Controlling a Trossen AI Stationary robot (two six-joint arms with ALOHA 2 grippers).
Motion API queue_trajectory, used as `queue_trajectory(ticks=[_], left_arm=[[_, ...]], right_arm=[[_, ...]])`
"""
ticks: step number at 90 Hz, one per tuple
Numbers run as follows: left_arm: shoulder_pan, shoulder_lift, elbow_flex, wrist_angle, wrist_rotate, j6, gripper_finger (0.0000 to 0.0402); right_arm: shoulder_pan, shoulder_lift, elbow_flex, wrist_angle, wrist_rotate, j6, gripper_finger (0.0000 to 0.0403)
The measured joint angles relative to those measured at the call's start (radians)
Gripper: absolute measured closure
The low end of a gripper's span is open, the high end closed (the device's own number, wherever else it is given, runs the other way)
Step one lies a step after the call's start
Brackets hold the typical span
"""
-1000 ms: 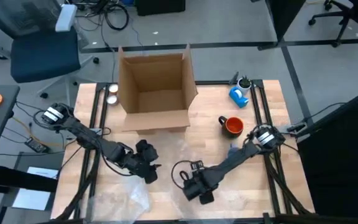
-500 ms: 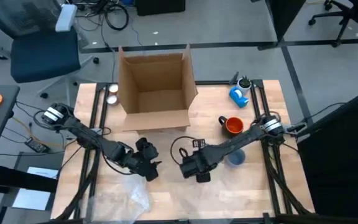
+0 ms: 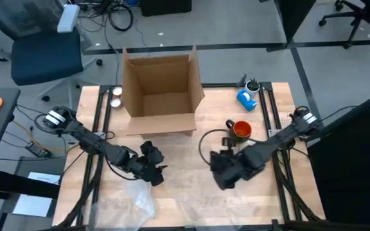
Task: Wrap mug
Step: Wrap the blue mug with the top bubble wrap
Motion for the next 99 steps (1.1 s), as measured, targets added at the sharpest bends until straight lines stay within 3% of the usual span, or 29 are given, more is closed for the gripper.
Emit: queue_trajectory(ticks=[26, 47, 61, 82, 99], left_arm=[[0.0, 0.0, 0.0, 0.007, -0.051, 0.029, 0.0224], [0.001, 0.0, 0.0, 0.033, -0.06, 0.06, 0.0224], [0.005, 0.0, 0.0, 0.042, -0.07, 0.077, 0.0224], [0.005, 0.0, 0.0, 0.043, -0.067, 0.075, 0.0224], [0.005, 0.0, 0.0, 0.052, -0.072, 0.075, 0.0224]], right_arm=[[0.091, 0.002, -0.014, -0.143, -0.178, 0.24, 0.031], [0.135, 0.002, -0.019, -0.202, -0.189, 0.369, 0.0255], [0.152, 0.002, -0.056, -0.218, -0.192, 0.372, 0.0233], [0.16, 0.002, -0.187, -0.141, -0.284, 0.355, 0.023], [0.086, 0.002, -0.276, -0.055, -0.345, 0.291, 0.023]])
